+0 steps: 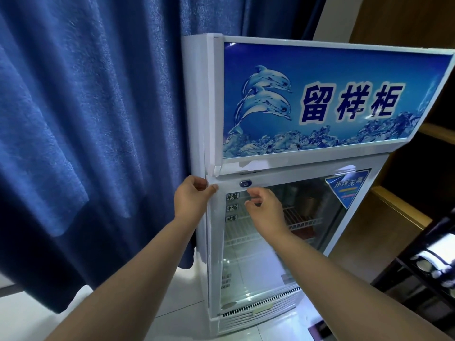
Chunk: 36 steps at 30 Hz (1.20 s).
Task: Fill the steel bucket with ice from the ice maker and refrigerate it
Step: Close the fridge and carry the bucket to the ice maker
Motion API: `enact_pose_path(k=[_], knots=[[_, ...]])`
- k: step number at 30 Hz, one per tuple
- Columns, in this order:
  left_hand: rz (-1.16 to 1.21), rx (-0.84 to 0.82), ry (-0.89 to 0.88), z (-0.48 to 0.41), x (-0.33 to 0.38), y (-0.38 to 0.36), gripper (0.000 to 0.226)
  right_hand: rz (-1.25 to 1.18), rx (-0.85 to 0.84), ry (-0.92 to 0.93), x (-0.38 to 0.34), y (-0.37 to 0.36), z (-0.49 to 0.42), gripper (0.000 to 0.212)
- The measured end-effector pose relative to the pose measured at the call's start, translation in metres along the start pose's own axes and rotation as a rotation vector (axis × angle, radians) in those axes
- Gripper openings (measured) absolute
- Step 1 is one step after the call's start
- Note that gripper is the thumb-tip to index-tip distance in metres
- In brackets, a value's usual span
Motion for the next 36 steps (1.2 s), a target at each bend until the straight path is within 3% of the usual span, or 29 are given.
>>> enact_pose_path(k=[9, 15, 25, 36], knots=[[0.006, -0.049, 0.026, 0.0, -0.005, 0.008, 0.022, -0.104, -0.046, -0.024, -0.013, -0.023, 0.0, 0.026], [0.019, 0.002, 0.013, 0.017, -0.009, 0.031, 0.017, -0.127, -0.144, 0.031, -0.025, -0.042, 0.002, 0.022], [-0.033, 0.18, 0.116, 0.076, -0.024, 0.1, 0.026, -0.19, -0.373, 0.175, -0.061, -0.09, 0.035, 0.018], [-0.115, 0.527, 0.245, 0.174, -0.042, 0.214, 0.025, -0.28, -0.74, 0.299, -0.125, -0.157, 0.125, 0.019]])
Point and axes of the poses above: each hand's wrist, its own z-axis away from the middle knuckle, its own y-axis out of the back of the hand, x = y × z, the point moved 1 cm from there along -z, towards the middle knuckle, and after that the axes turned 1 degree about z, right-handed, at the moved point
